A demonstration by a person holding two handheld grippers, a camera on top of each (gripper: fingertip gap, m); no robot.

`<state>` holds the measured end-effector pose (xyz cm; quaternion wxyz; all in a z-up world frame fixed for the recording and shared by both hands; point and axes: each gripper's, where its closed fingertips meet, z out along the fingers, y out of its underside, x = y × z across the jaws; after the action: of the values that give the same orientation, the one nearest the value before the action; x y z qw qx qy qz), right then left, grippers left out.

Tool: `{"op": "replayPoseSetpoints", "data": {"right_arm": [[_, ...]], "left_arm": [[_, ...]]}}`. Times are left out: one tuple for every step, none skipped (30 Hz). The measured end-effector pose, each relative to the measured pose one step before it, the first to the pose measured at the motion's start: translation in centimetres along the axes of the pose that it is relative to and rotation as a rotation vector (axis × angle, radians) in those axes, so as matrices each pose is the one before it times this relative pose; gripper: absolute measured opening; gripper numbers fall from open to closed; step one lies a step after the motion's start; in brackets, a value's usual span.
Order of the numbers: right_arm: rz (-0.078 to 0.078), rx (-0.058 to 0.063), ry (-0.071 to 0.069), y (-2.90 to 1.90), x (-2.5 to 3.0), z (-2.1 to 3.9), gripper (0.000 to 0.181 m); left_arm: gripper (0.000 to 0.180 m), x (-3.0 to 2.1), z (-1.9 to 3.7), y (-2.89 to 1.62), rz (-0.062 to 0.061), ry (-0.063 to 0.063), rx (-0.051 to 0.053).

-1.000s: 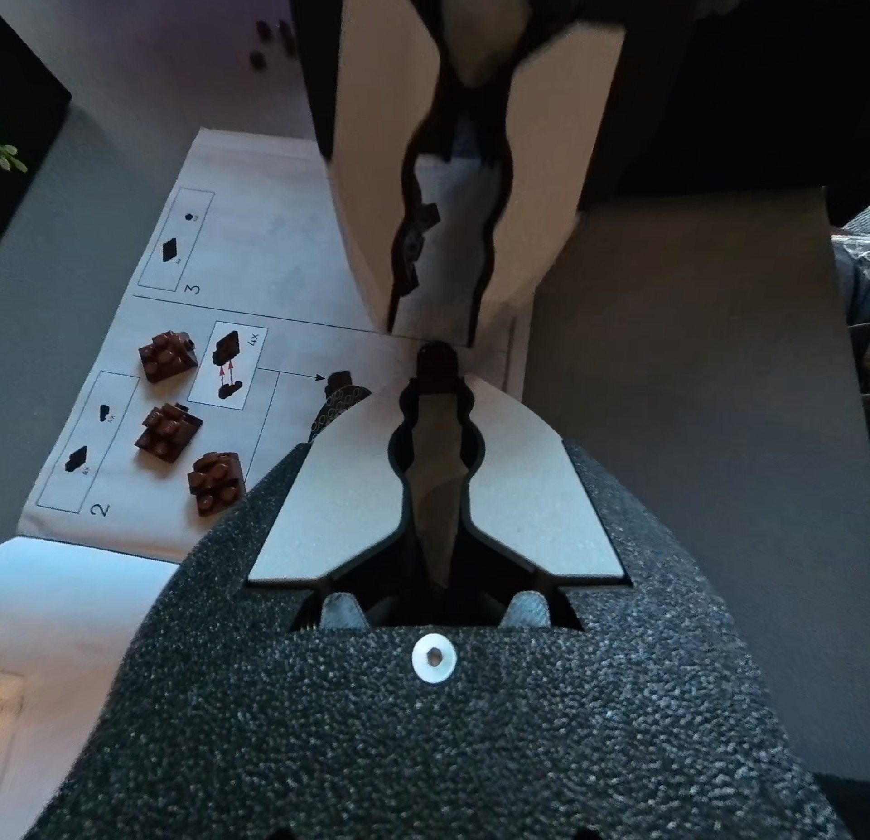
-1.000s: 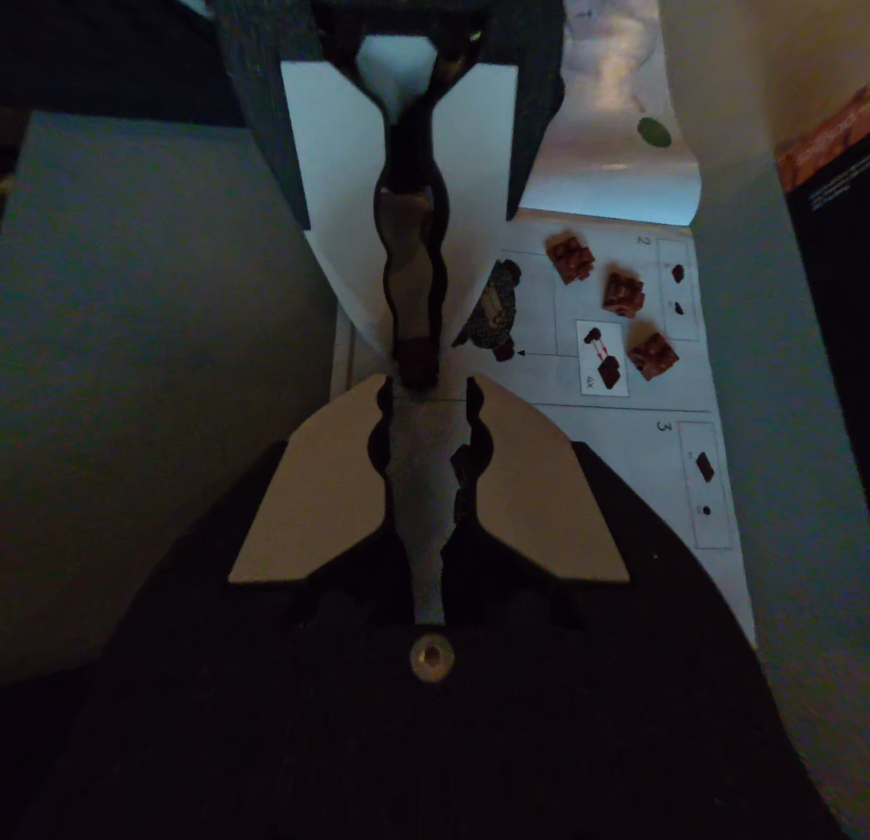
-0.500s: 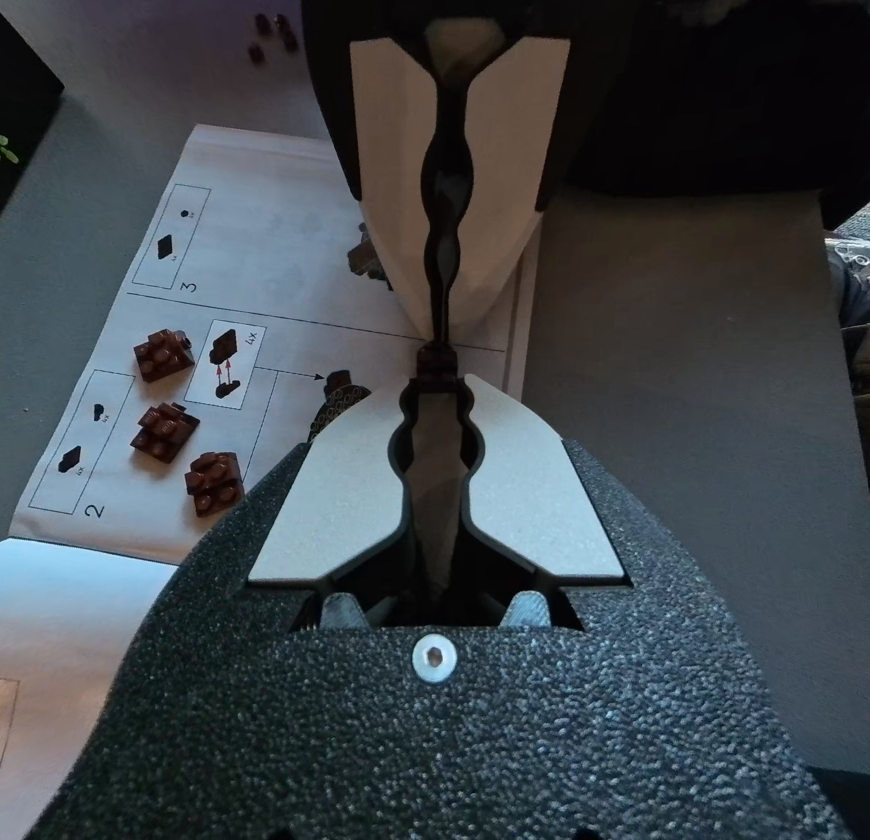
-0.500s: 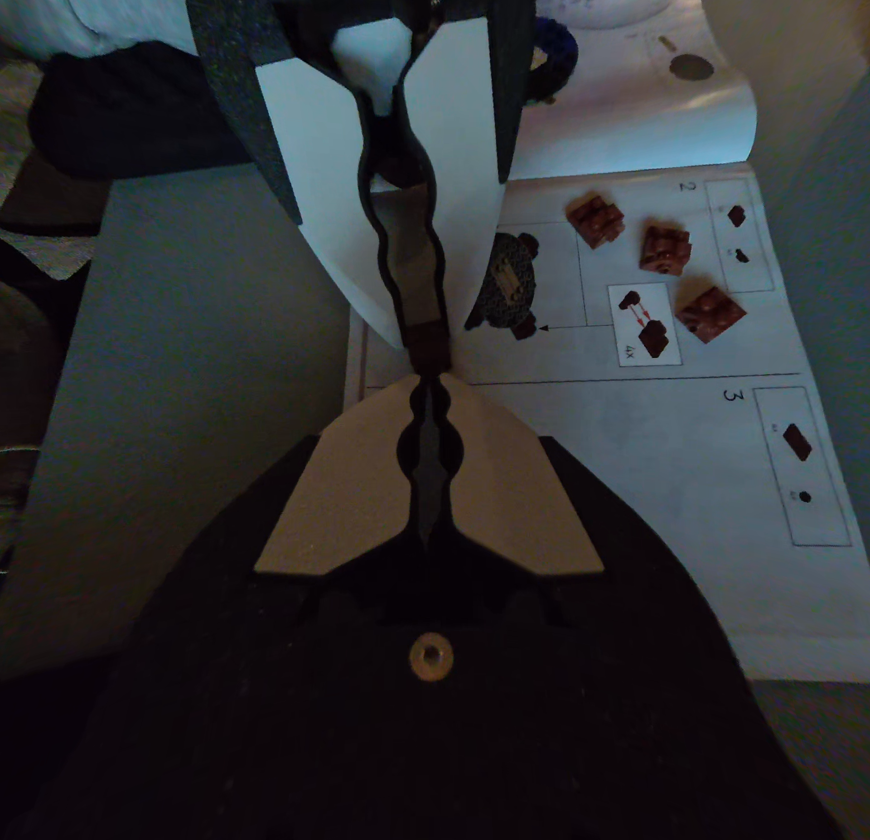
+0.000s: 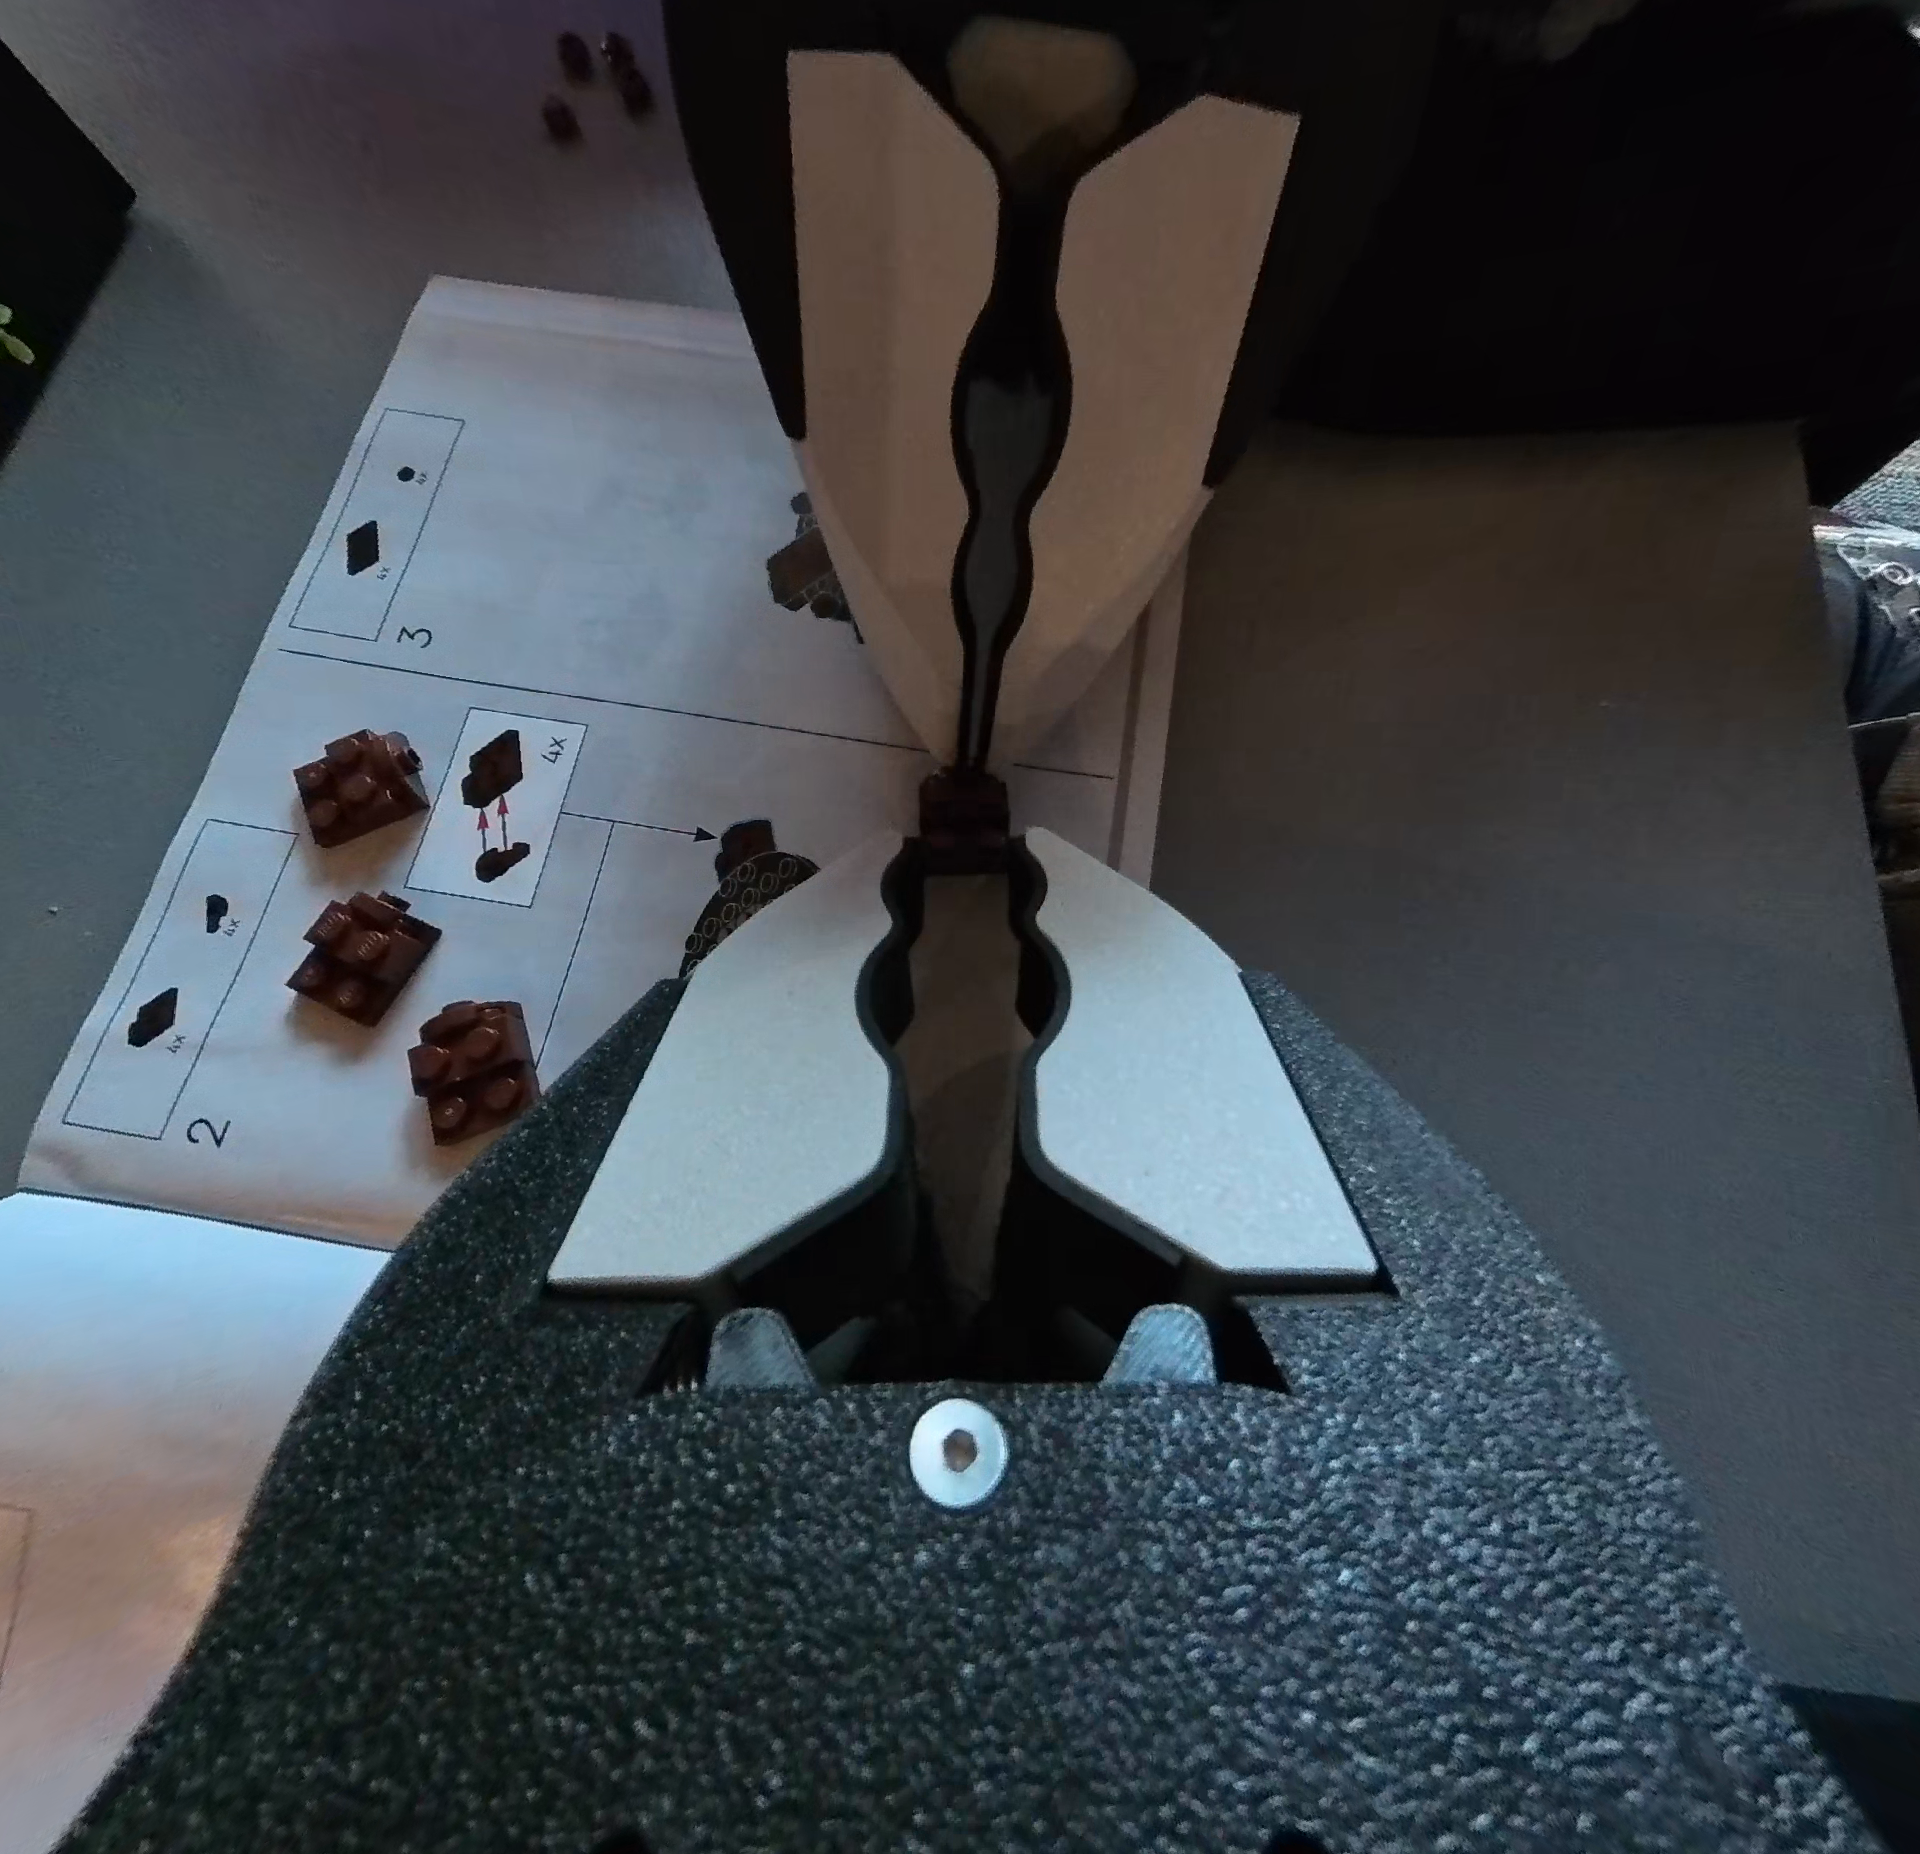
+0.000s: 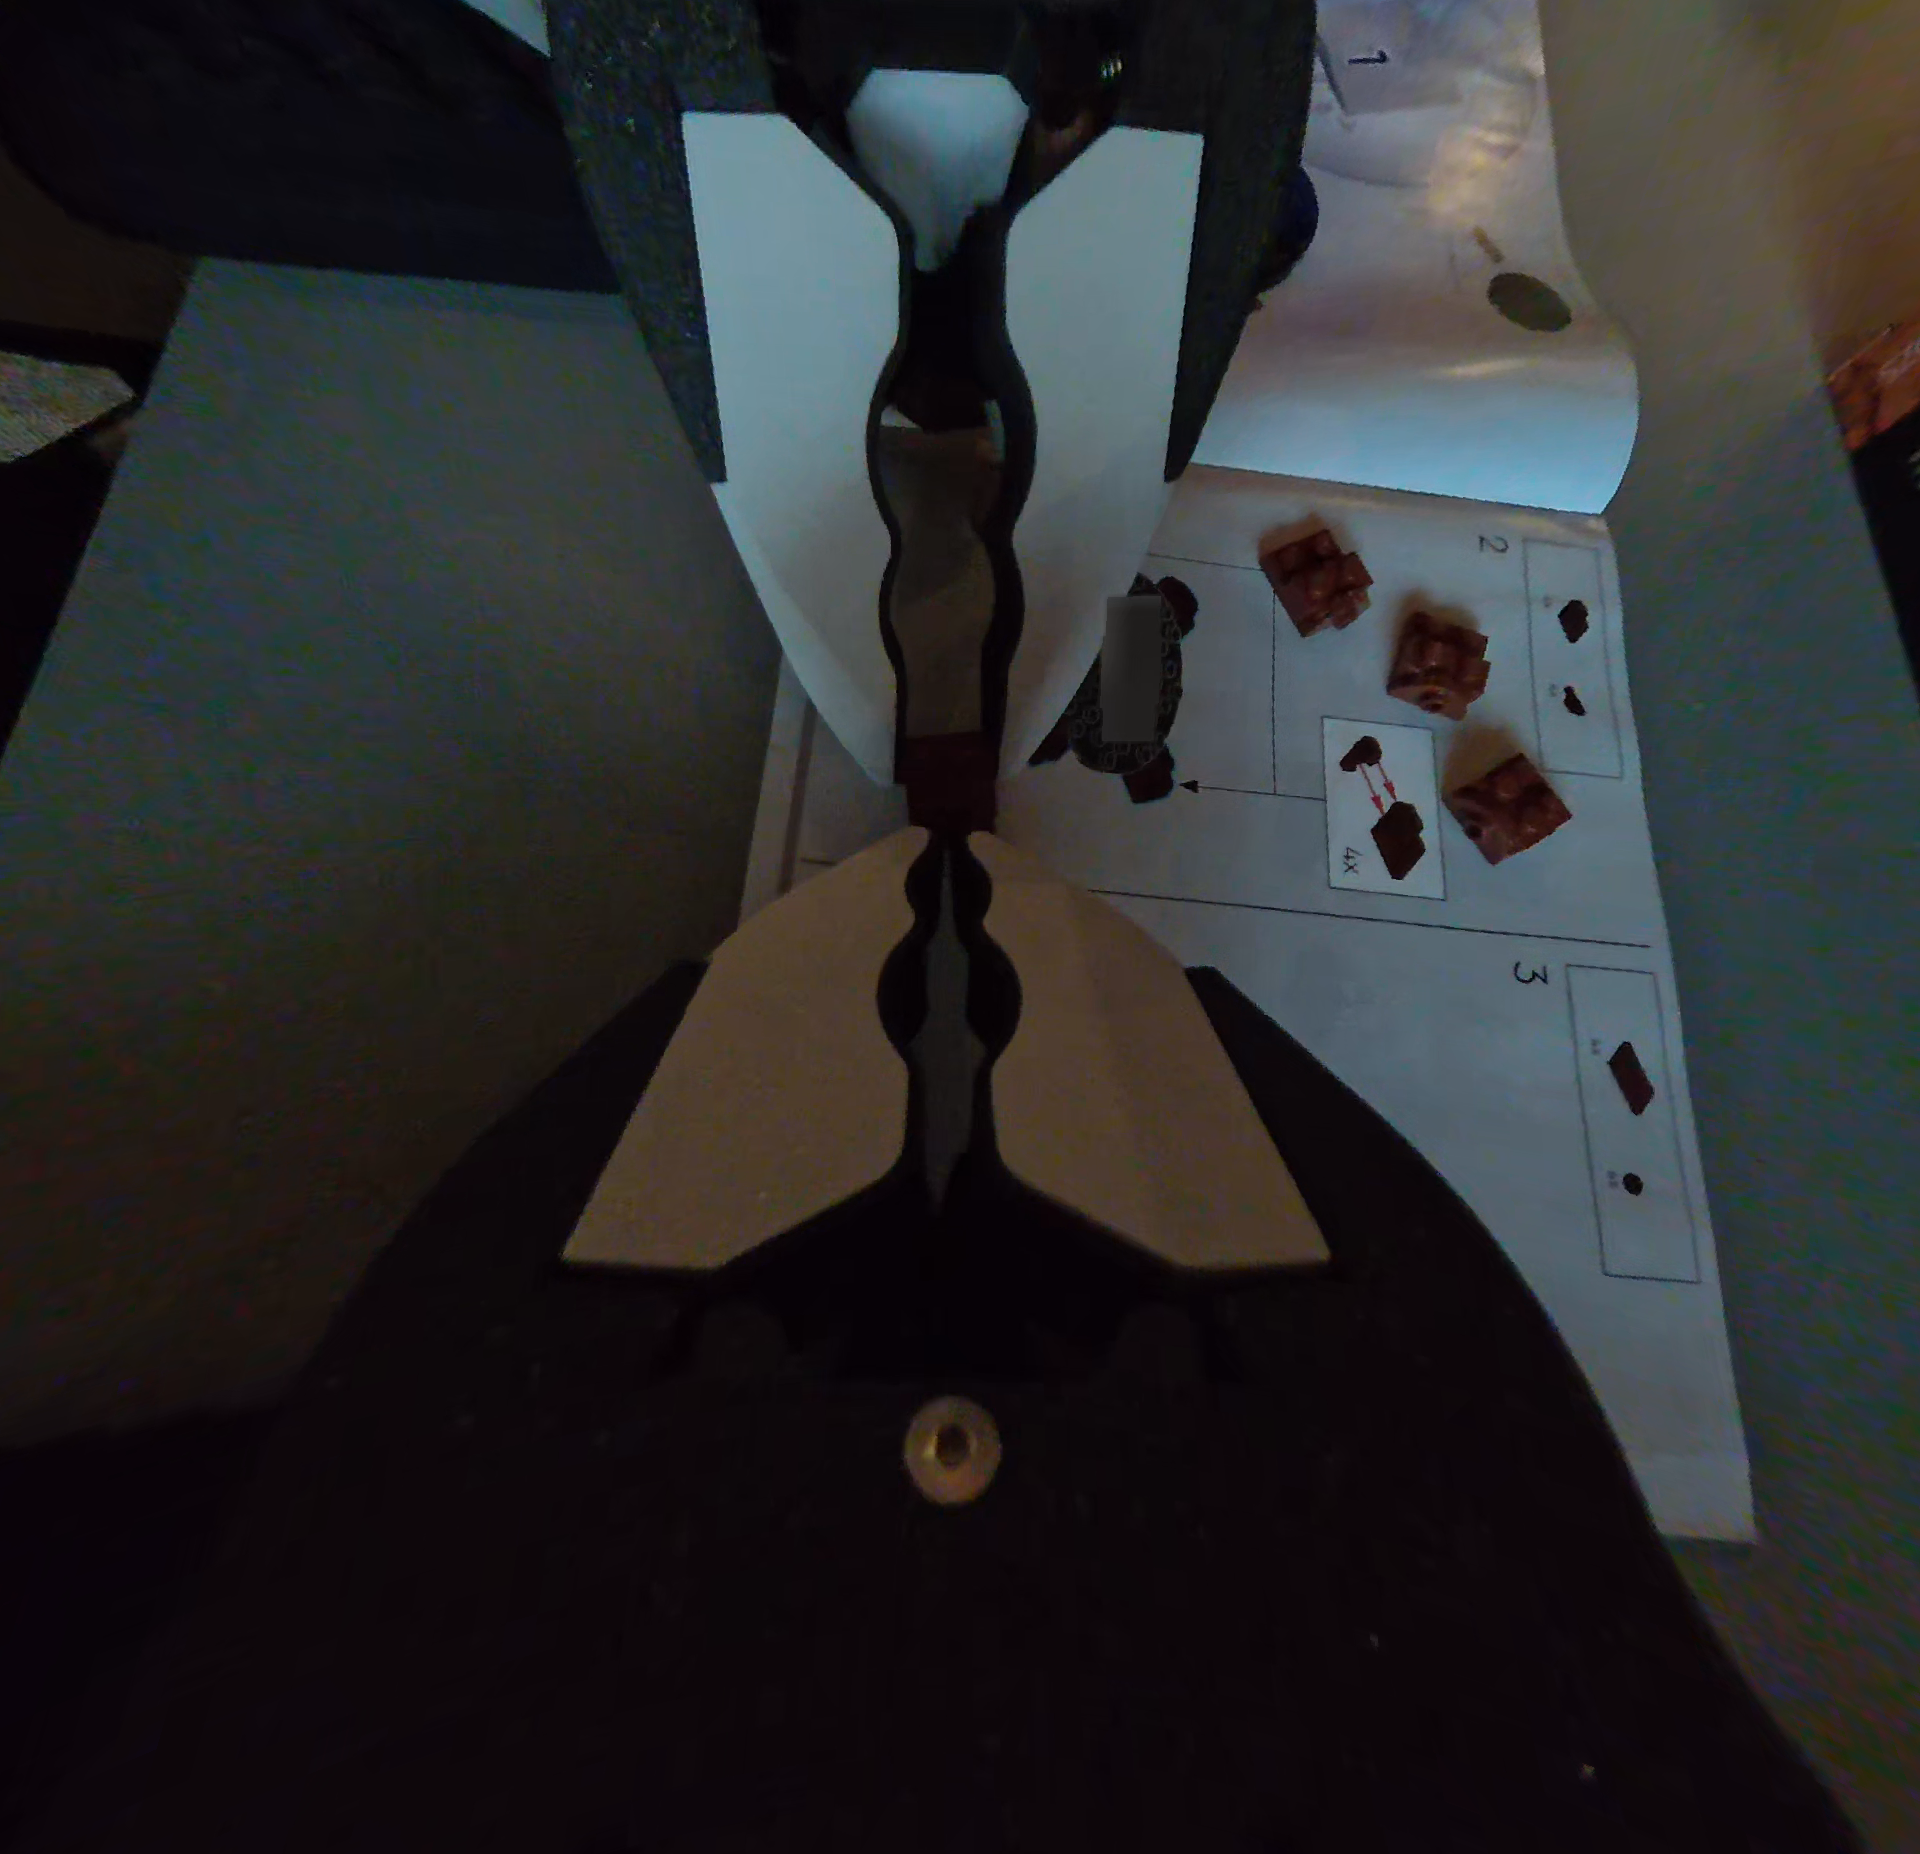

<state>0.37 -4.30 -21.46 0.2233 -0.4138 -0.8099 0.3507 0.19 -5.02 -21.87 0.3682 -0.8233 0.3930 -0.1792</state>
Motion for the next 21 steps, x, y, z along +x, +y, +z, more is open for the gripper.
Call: {"op": "replayPoseSetpoints", "data": {"right_arm": [[0.0027,-0.0024,-0.0021,-0.007,0.005,0.001,0.000],[0.0012,0.0040,0.0010,0.001,-0.018,0.012,0.000],[-0.0004,0.0083,0.0017,0.017,0.024,0.006,0.000],[0.0041,0.0025,-0.0054,0.067,-0.008,-0.044,0.000],[0.0177,0.0043,-0.0062,0.051,0.081,-0.070,0.000],[0.0240,0.0076,-0.0002,0.031,0.217,-0.185,0.000],[0.0094,-0.0090,0.0122,0.284,0.303,-0.243,0.000],[-0.0066,0.0024,0.0132,0.173,0.183,-0.183,0.000],[-0.0061,0.0098,-0.0092,-0.007,-0.204,-0.021,0.000],[0.0013,0.0017,-0.0086,-0.026,-0.225,0.167,0.000],[-0.0038,-0.0172,-0.0022,0.072,-0.120,0.291,0.000],[-0.0085,0.0022,-0.0044,-0.237,-0.122,0.240,0.000],[-0.0088,-0.0058,0.0007,0.028,-0.049,0.038,0.000],[0.0021,0.0029,-0.0027,-0.013,0.005,0.010,0.000],[-0.0002,0.0005,-0.0038,-0.047,-0.001,0.039,0.000],[-0.0072,-0.0002,-0.0020,-0.048,0.001,0.026,0.000],[-0.0061,0.0000,0.0006,-0.014,0.008,-0.003,0.000],[-0.0057,0.0002,0.0028,-0.021,0.022,0.019,0.000],[-0.0007,0.0000,0.0032,-0.014,0.003,-0.003,0.000],[-0.0054,-0.0029,0.0046,-0.021,-0.005,0.007,0.000],[-0.0097,-0.0039,0.0062,-0.032,0.014,0.008,0.000]], "left_arm": [[0.015,-0.019,0.014,-0.012,-0.0003,0.0002,0.0000],[0.015,0.010,-0.011,-0.003,-0.0002,0.0001,0.0000],[0.015,0.013,-0.019,0.016,0.0001,-0.0002,0.0002],[0.015,0.027,0.010,-0.012,0.0004,0.0007,0.0004],[0.015,0.018,0.036,-0.024,0.0007,-0.0002,0.0009],[0.015,0.002,0.038,-0.021,0.0022,-0.0022,0.0001],[0.015,0.028,-0.009,0.004,0.0030,-0.0030,0.0007],[0.015,-0.001,-0.016,-0.014,0.0014,-0.0010,0.0001],[0.015,0.006,0.017,-0.001,-0.0029,0.0028,-0.0001],[0.015,-0.013,0.025,0.005,-0.0047,0.0042,-0.0002],[0.015,-0.040,0.032,0.013,-0.0026,0.0023,-0.0002],[0.015,-0.023,-0.003,0.031,0.0018,-0.0015,-0.0002],[0.015,0.029,-0.039,-0.020,0.0023,-0.0021,0.0003],[0.015,0.012,-0.001,-0.001,0.0008,-0.0003,0.0003],[0.015,0.012,-0.016,0.005,-0.0032,0.0024,-0.0008],[0.015,-0.036,0.016,-0.003,0.0001,-0.0005,0.0002],[0.015,-0.002,0.022,-0.020,0.0039,-0.0038,0.0000],[0.015,-0.002,-0.014,-0.004,0.0042,-0.0040,0.0004],[0.015,0.039,-0.048,-0.011,0.0014,-0.0014,0.0000],[0.015,0.034,-0.016,0.001,-0.0002,0.0002,-0.0001],[0.015,0.027,-0.016,-0.013,0.0005,-0.0004,0.0000]]}}
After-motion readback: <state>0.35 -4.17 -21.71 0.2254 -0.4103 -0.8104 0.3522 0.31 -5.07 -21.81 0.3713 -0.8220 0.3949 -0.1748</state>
